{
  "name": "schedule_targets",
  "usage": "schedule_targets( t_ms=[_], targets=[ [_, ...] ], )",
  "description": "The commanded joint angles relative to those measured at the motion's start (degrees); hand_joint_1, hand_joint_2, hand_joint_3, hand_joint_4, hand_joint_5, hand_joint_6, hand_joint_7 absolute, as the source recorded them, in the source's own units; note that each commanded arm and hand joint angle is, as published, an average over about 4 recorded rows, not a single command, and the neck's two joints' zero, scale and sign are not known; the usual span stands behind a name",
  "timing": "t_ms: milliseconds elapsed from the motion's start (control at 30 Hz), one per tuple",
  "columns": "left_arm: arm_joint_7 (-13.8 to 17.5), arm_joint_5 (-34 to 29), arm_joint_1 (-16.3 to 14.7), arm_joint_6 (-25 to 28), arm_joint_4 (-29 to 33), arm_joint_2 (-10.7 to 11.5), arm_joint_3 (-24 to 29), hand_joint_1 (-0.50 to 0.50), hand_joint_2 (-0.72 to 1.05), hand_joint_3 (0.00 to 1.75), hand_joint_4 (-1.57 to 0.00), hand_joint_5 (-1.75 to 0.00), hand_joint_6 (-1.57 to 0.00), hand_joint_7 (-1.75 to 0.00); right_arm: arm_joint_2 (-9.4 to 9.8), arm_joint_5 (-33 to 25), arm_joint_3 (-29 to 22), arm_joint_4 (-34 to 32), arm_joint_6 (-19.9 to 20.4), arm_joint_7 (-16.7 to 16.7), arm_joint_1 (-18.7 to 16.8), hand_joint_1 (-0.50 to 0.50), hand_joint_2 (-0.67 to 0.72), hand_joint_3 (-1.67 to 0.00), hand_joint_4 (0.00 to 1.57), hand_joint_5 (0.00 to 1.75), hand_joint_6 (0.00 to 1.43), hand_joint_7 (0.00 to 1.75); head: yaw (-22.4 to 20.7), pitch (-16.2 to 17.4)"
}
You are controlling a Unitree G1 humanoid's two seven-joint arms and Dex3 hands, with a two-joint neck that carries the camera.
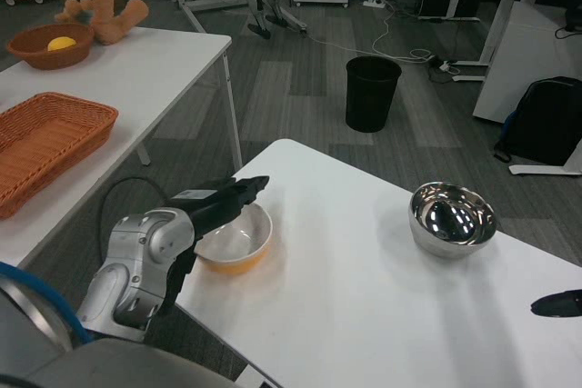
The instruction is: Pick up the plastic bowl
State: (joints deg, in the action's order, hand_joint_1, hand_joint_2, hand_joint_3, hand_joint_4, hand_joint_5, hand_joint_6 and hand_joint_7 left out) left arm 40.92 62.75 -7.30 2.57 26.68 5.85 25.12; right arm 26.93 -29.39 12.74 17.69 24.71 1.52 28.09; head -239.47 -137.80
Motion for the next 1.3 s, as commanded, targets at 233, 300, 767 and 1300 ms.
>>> schedule_targets(
  t_ms=[233,300,767,1300],
  targets=[
    [0.4,2.9,4.4,2.5,0.0,5.6,-4.2,-0.5,-0.55,0.02,0.0,0.0,0.0,0.0,0.93,-2.1,1.3,1.8,2.5,0.0,0.6,-0.46,0.28,0.0,0.0,0.0,0.0,0.0,0.1,0.1],
    [0.5,3.0,4.9,3.1,0.0,6.7,-4.6,-0.5,-0.5,0.04,0.0,0.0,0.0,0.0,0.97,-2.3,1.3,1.8,2.7,0.0,0.4,-0.46,0.28,0.0,0.0,0.0,0.0,0.0,0.2,0.2],
    [1.1,3.7,2.5,5.6,0.0,6.3,-5.0,-0.5,-0.46,0.07,0.0,0.0,0.0,0.0,1.06,-3.0,1.3,1.5,3.6,0.0,-0.5,-0.46,0.28,0.0,0.0,0.0,0.0,0.0,-0.2,1.2],
    [1.4,4.5,-0.6,5.6,-0.1,4.2,-7.1,-0.5,-0.37,0.04,0.0,0.0,0.0,0.0,1.35,-3.2,1.5,1.6,3.6,0.0,-0.7,-0.46,0.28,0.0,0.0,0.0,0.0,0.0,-0.6,1.3]
  ],
)
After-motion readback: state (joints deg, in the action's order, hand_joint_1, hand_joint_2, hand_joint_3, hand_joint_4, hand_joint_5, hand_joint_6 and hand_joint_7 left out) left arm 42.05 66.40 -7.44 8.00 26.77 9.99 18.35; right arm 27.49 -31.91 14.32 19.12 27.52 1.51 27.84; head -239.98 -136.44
